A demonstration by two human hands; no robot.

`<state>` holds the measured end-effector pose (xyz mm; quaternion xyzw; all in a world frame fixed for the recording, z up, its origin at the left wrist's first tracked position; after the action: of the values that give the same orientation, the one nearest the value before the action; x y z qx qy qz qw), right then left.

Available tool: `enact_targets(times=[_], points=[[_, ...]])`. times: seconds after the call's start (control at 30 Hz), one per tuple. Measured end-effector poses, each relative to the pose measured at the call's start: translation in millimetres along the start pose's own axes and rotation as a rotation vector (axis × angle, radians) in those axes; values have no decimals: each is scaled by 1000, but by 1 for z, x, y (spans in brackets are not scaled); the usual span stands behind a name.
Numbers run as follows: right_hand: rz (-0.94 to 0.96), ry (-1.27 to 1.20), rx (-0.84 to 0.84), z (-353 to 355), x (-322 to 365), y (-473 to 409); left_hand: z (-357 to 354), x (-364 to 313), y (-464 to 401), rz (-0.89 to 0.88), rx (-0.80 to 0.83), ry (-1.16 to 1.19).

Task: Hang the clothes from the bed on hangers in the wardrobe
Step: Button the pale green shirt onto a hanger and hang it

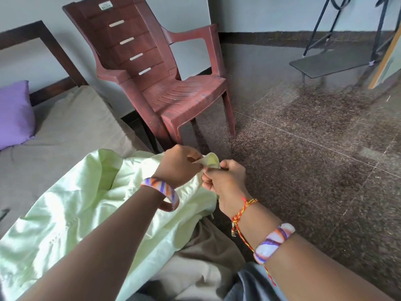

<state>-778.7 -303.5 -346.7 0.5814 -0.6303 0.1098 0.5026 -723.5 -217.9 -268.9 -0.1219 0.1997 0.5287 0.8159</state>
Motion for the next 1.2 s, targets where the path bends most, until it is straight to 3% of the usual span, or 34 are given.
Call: enact_targets(times=[0.2, 0.4, 0.6, 0.77, 0.87, 0.93, 1.03, 1.2], points=[[-31, -117, 64, -2, -1, 2, 0, 11, 1, 35, 65, 200], [1, -120, 38, 3, -3, 1, 2, 2, 8, 20, -7, -20], [11, -188, 24, -2, -3, 1, 13, -5, 19, -6, -126, -66], [-4, -198, 29, 0, -9, -1, 6, -8, 24, 6, -31, -41], [19, -127, 32, 3, -9, -1, -1, 7, 22, 182, 93, 228], [41, -102, 47, 3, -8, -2, -5, 19, 26, 323, 98, 514], [43, -67, 82, 0, -9, -2, -10, 27, 32, 377, 55, 660], [-27, -122, 214, -8, -15, 4, -1, 26, 35, 254, -86, 355]])
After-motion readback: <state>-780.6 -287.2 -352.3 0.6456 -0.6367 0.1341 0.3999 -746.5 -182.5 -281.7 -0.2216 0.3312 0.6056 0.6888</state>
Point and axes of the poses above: each hand's wrist, its own y-axis away from the middle knuckle, its own z-axis out of the back of the hand, x = y × z, the point moved 7 cm from there along -y, towards the middle knuckle, and after that the axes turned 3 degrees about x, right-handed, at the moved point
